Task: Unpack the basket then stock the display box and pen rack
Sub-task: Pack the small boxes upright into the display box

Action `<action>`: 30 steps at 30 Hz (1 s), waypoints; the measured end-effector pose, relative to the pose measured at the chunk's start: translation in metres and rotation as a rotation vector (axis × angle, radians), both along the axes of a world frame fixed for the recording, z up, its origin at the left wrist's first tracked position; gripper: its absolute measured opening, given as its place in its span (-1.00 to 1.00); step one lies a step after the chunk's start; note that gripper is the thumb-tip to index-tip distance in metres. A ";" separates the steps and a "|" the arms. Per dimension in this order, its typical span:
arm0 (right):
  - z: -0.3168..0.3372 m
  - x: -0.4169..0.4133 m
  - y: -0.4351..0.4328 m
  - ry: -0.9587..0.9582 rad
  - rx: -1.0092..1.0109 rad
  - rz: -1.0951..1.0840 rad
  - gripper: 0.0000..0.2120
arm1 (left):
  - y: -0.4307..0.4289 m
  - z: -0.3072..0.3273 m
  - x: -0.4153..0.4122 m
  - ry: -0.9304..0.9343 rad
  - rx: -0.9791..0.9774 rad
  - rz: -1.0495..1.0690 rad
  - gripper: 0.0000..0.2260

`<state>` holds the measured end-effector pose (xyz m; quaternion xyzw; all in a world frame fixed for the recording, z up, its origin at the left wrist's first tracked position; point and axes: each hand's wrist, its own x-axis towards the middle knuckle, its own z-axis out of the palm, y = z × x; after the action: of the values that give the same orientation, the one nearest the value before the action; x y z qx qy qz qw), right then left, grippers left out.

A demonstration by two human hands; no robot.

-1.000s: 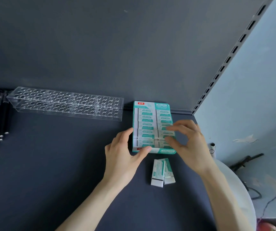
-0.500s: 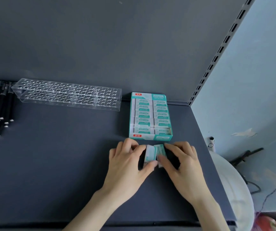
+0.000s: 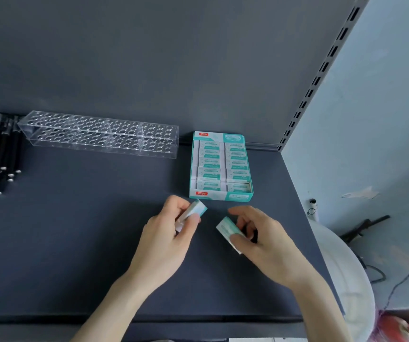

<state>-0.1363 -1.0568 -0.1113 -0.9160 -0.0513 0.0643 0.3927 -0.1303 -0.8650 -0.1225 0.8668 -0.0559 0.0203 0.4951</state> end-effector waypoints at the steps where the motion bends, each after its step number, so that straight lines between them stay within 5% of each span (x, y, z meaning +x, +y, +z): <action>1: 0.001 0.004 0.000 0.029 -0.024 0.035 -0.59 | 0.001 0.000 0.001 0.021 -0.049 -0.007 -0.96; 4: 0.004 0.012 0.003 0.072 0.085 0.026 -0.57 | 0.002 0.002 0.003 0.083 -0.224 -0.014 -0.97; 10: 0.017 0.027 0.015 -0.073 0.734 -0.104 -0.75 | -0.003 0.016 0.016 0.222 -0.512 -0.070 -0.93; 14: 0.017 0.037 0.029 -0.119 0.863 -0.175 -0.77 | -0.003 0.019 0.029 0.275 -0.577 -0.048 -0.86; 21: 0.011 0.047 0.026 -0.085 0.757 -0.135 -0.74 | 0.001 0.023 0.055 0.313 -0.536 0.032 -0.67; 27: 0.005 0.058 0.027 -0.274 0.266 -0.270 -0.75 | 0.002 0.015 0.062 0.240 -0.592 0.146 -0.87; 30: 0.002 0.058 0.029 -0.323 0.174 -0.244 -0.77 | 0.002 0.010 0.062 0.231 -0.651 0.208 -0.91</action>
<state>-0.0779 -1.0280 -0.1093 -0.8766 -0.0076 -0.1358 0.4617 -0.0681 -0.8626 -0.1121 0.6614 0.0982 -0.0109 0.7435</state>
